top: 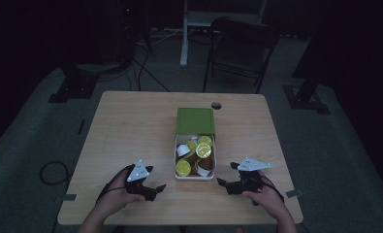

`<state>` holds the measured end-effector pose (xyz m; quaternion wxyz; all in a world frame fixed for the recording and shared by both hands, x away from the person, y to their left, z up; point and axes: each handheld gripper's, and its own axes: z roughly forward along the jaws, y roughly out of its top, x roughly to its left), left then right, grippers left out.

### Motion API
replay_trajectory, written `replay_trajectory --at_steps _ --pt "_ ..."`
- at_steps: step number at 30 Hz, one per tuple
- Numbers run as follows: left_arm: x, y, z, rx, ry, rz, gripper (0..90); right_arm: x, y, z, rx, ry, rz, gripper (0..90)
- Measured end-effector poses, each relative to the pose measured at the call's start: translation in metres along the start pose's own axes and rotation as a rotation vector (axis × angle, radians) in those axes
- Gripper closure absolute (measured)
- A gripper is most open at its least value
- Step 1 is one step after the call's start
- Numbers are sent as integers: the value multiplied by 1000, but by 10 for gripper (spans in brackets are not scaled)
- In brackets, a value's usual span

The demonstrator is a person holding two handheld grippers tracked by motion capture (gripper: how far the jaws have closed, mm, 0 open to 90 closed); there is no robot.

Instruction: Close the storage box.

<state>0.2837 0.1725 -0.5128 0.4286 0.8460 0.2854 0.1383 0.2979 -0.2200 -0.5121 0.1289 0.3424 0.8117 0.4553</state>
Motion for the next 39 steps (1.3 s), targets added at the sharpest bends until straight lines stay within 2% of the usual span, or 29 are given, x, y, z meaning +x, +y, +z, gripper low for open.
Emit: replay_trajectory --at_steps 3,10,14,19,22,28,33,39 --pt "-1 7 3 -27 -10 2 145 2 5 -1 -24 20 10 129" --pt "0 16 10 -82 -29 -26 146 3 11 -1 -58 44 33 129" --pt "1 20 14 -98 -16 -12 146 2 16 2 -70 44 39 129" --pt "5 27 17 -123 -2 -17 146 0 21 6 -79 42 53 129" --pt "8 30 20 -128 2 -17 145 -2 23 9 -76 36 56 129" --pt "11 32 27 -135 -15 -28 146 -6 25 12 -76 31 64 129" --pt "14 32 31 -130 -5 -25 146 -7 25 14 -69 27 62 129" --pt "18 32 36 -138 -3 -41 145 -9 24 17 -65 17 72 130"
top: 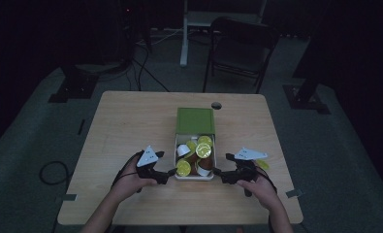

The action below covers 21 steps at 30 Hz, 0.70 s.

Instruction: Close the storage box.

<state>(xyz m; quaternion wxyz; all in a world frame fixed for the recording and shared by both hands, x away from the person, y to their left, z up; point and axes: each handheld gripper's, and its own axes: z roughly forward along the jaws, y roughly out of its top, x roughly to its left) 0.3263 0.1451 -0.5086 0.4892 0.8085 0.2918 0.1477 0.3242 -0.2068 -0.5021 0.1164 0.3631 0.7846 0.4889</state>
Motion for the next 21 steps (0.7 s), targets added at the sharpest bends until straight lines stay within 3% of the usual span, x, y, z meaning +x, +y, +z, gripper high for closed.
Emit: replay_trajectory --at_steps 14,21 --pt "7 2 4 0 19 -19 145 -1 5 6 16 -9 -5 122" --pt "9 5 7 7 27 -5 145 -4 6 9 12 -16 4 119"
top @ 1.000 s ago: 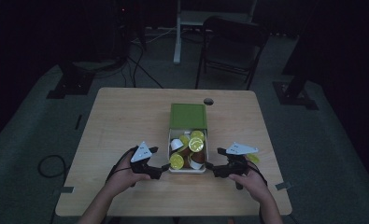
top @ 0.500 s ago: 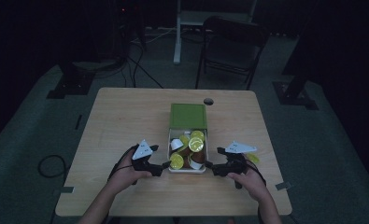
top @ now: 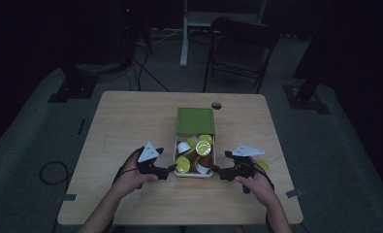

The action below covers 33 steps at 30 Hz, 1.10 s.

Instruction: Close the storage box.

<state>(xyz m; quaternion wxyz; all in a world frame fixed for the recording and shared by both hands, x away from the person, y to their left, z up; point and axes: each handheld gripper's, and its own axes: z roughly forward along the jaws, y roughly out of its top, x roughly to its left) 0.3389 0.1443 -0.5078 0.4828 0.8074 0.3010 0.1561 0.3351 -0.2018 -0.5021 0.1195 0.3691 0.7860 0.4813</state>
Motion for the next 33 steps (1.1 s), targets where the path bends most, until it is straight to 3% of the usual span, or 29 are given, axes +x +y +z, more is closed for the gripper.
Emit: replay_trajectory --at_steps 15,33 --pt "5 4 7 10 -11 -10 145 -9 7 5 8 -23 11 119" --pt "16 8 15 6 8 -22 145 -17 15 13 24 -41 15 114"
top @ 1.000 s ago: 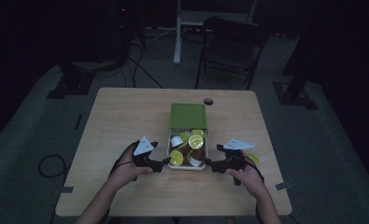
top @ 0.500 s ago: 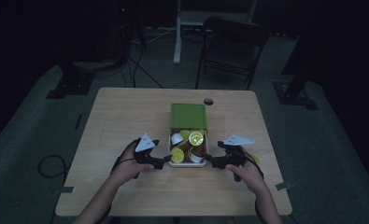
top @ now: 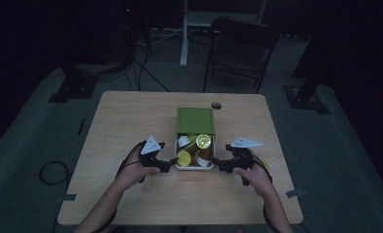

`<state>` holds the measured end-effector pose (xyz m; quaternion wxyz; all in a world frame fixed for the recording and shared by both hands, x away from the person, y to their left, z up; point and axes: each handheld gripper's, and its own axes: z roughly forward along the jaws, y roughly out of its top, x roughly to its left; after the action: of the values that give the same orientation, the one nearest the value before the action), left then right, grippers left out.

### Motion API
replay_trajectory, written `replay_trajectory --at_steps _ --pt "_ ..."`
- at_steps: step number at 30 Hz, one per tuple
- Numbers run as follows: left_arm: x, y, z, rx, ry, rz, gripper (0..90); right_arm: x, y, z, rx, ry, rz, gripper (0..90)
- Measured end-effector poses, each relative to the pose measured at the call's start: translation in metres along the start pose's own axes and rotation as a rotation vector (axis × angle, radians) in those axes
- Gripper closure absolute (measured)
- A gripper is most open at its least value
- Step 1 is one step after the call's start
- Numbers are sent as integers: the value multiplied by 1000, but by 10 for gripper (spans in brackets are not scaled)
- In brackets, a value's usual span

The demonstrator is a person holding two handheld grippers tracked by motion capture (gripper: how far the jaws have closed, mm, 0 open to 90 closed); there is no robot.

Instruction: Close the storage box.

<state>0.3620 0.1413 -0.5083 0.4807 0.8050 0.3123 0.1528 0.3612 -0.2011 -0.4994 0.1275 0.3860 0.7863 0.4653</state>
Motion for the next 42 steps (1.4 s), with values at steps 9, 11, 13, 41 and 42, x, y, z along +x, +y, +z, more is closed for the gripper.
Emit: replay_trajectory --at_steps 9,11,13,41,42 --pt "5 4 2 -16 8 -17 145 -4 5 3 -10 -12 15 111" --pt "7 6 3 -13 11 -12 145 -5 7 4 -12 -16 21 111" --pt "8 7 4 -9 15 -8 145 -6 8 5 -10 -23 17 111" --pt "26 19 21 -6 40 -24 144 -25 21 22 -15 -54 83 110" --pt "26 19 21 -6 40 -24 144 -26 21 22 -17 -54 84 110"
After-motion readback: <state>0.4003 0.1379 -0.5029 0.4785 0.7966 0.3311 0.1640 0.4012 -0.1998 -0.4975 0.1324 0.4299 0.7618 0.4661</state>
